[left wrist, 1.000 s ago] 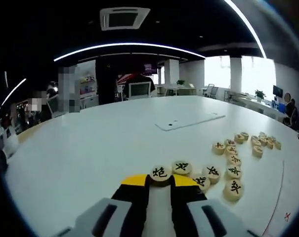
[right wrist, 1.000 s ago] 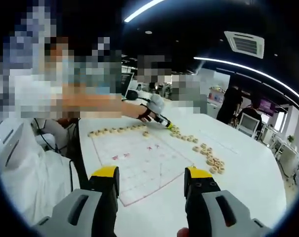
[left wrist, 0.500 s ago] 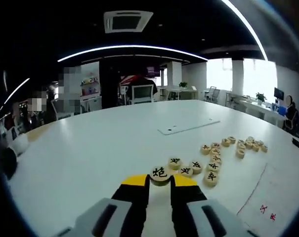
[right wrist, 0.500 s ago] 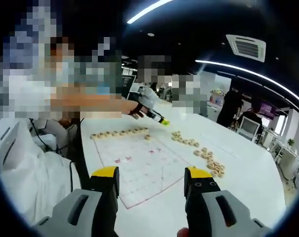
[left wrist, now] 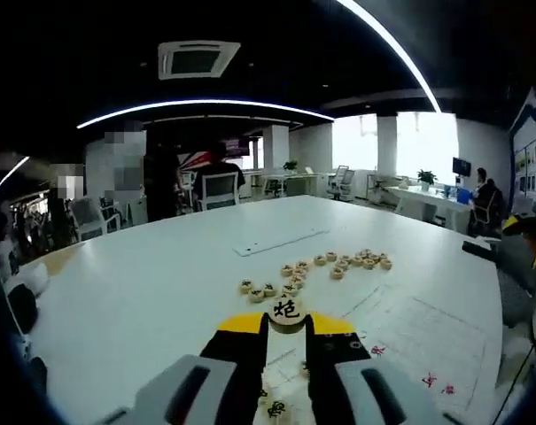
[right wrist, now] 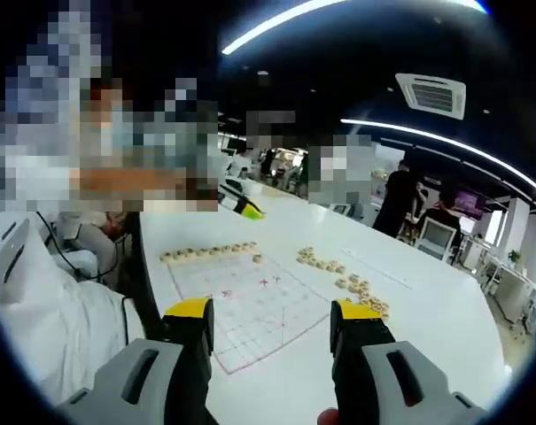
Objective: Pick up the chess pieces one by one and place each piece onto its starting position on the chessboard, setting the pieces on their correct points until all the chess pieces are arranged in the starting layout
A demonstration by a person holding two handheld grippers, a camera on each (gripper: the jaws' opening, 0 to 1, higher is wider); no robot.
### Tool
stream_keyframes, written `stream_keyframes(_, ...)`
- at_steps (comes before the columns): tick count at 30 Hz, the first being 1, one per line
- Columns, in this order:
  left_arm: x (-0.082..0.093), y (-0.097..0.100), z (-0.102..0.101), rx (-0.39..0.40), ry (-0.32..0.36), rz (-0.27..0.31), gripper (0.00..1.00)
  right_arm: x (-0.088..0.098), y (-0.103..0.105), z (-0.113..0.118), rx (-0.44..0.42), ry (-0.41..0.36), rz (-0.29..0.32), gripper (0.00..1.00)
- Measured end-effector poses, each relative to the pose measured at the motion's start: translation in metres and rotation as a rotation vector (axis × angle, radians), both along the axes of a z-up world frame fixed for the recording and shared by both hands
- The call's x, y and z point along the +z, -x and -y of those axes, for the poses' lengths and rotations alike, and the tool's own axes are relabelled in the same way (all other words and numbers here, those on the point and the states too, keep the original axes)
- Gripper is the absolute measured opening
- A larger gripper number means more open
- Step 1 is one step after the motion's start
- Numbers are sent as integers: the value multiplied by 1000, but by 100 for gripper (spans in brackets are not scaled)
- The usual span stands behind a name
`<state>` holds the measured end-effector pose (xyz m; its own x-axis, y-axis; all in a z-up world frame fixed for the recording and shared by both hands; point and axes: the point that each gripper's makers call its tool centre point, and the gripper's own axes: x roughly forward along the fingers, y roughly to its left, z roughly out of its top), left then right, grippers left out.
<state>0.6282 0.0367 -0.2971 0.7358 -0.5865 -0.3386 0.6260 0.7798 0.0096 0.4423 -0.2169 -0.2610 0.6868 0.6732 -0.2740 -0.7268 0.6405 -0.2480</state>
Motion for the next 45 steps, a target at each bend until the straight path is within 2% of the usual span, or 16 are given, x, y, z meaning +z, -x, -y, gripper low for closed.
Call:
stream_keyframes(5, -10, 55, 17, -107, 7, -16, 19, -6, 0, -8, 15, 15, -12, 53)
stream_keyframes(15, -30, 121, 25, -203, 10, -57, 19, -13, 5, -14, 50, 41, -26, 54)
stream_keyframes(21, -66, 159, 29, -272, -60, -135, 19, -24, 17, -27, 121, 81, -44, 54)
stream_keyframes(26, -80, 170, 33, -294, -84, -169, 19, -26, 19, -32, 146, 90, -47, 54)
stream_keyframes(30, -91, 168, 30, -272, -106, -207, 19, -26, 18, -31, 144, 91, -49, 54)
stream_keyframes(40, -102, 158, 19, -235, -172, -226, 19, -24, 14, -29, 130, 84, -46, 54)
stream_keyframes(45, -105, 155, 16, -229, -178, -232, 19, -24, 13, -28, 130, 84, -46, 54)
